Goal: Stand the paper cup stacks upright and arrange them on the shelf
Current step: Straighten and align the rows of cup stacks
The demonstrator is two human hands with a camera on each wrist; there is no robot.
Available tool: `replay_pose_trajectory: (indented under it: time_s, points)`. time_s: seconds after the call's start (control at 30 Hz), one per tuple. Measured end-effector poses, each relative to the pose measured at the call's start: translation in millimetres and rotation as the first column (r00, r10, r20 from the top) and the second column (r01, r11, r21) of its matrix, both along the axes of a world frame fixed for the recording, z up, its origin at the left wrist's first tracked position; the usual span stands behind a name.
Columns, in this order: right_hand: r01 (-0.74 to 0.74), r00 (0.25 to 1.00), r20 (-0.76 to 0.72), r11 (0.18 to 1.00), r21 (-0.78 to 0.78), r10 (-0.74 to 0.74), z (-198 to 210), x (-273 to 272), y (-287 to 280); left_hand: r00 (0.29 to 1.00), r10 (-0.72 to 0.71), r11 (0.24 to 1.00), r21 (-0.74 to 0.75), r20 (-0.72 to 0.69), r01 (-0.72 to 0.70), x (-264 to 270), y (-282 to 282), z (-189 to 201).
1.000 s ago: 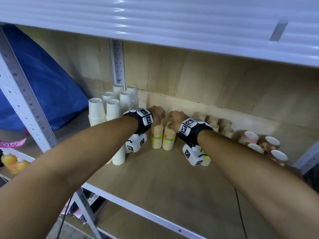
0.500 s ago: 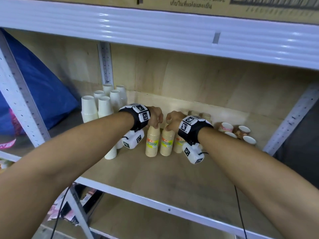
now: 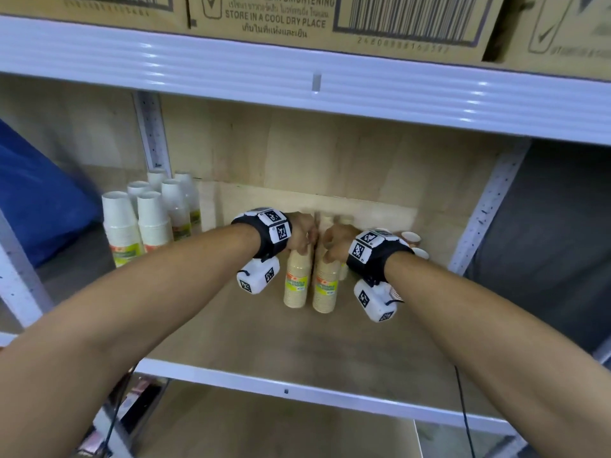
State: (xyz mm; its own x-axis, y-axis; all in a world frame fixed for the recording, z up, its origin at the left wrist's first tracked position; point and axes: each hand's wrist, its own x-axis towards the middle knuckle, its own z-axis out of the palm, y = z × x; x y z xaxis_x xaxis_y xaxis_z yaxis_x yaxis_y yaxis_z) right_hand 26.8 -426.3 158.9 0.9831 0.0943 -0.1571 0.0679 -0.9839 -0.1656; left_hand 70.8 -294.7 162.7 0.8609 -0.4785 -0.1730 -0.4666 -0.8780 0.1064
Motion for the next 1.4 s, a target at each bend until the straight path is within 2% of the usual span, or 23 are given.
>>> replay_pose_trajectory:
  time_s: [0.3, 0.7, 0.83, 1.07, 1.4]
  points:
    - [0.035, 0.999, 0.026, 0.999, -0.003, -0.034, -7, 2, -44, 0.998, -0.045, 0.996, -0.073, 0.033, 0.048, 2, -38, -10]
    - [0.035, 0.997, 0.074, 0.996, -0.085, -0.029, -30, 37, -53, 0.999, -0.044, 0.997, -0.065, 0.008, 0.044, 18, -54, -27]
    - [0.063, 0.99, 0.129, 0.997, -0.049, -0.056, -39, 50, -58, 0.998, -0.062, 0.997, -0.055, 0.005, 0.063, 23, -57, -30]
    - [0.069, 0.991, 0.116, 0.997, 0.042, -0.074, -42, 58, -61, 0.997, -0.078, 0.997, -0.023, -0.002, 0.078, 25, -60, -28]
    - [0.11, 0.975, 0.175, 0.983, 0.144, -0.135, -40, 58, -60, 0.998, -0.065, 0.996, -0.058, -0.016, 0.064, 23, -60, -25]
